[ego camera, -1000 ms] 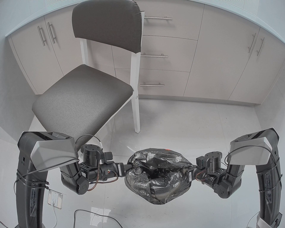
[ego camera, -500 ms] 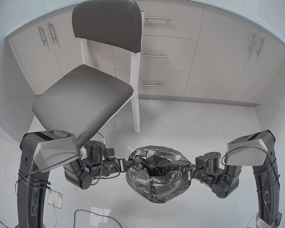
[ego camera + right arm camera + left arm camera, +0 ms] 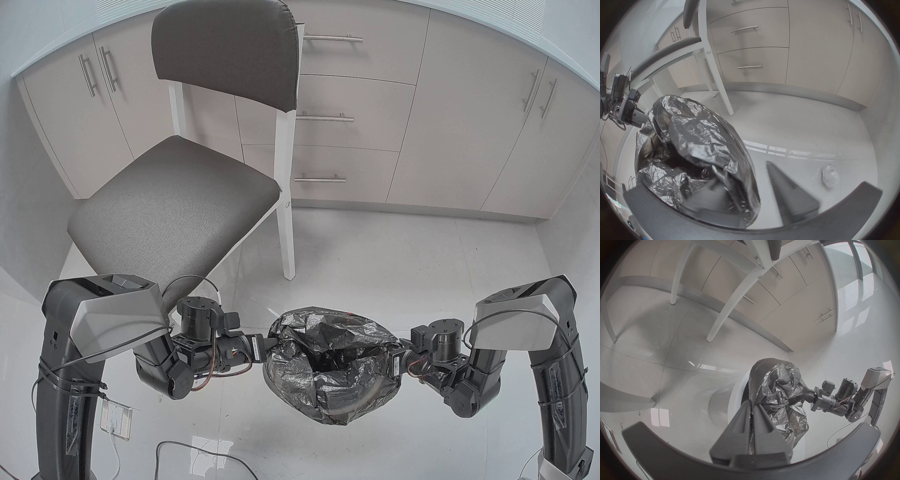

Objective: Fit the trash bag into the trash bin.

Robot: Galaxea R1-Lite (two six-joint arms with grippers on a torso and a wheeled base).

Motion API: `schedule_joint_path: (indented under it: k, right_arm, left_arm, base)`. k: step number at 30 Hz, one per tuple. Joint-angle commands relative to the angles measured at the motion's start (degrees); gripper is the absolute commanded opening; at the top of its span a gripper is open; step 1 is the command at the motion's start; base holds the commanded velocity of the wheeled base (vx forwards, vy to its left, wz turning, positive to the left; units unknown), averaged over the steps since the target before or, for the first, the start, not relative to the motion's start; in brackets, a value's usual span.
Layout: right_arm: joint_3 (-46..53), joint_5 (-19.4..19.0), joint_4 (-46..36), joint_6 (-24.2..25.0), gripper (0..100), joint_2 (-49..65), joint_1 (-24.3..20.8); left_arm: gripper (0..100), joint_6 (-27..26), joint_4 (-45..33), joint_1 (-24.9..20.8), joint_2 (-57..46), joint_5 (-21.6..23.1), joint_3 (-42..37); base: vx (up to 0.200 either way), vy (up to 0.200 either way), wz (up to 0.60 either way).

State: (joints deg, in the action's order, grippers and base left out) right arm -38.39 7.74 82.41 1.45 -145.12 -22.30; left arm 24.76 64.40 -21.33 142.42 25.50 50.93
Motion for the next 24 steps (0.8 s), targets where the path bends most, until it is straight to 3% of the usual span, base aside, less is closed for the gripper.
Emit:
schedule_joint_path:
  k: [1, 12, 21, 23, 24]
  right_arm:
    - [0.24, 0.08, 1.70, 0.48, 100, -0.17, -0.03]
    - [3.23, -0.09, 1.97, 0.57, 100, 3.70, -1.43]
    - [9.65, 0.52, 1.44, 0.40, 100, 13.19, -9.34]
    - [7.98, 3.25, 0.38, -0.40, 100, 13.63, -10.14]
    - [5.08, 6.50, -2.43, -1.89, 100, 13.72, -10.49]
  left_arm:
    - [0, 0.03, 0.20, -0.02, -0.13, -0.81, -0.40]
    - [0, 0.03, 0.11, -0.20, -0.13, -1.33, -0.40]
    - [0, 0.20, 0.02, -0.20, -0.30, -1.42, -0.48]
    - [0, 0.20, 0.02, -0.20, -0.39, -1.42, -0.57]
    - [0, 0.20, 0.02, -0.20, -0.48, -1.42, -0.57]
  base:
    - [0.000, 0.000, 0.00]
    - [0.000, 0.000, 0.00]
    - [0.000, 0.000, 0.00]
    - [0.000, 0.000, 0.00]
    - [0.000, 0.000, 0.00]
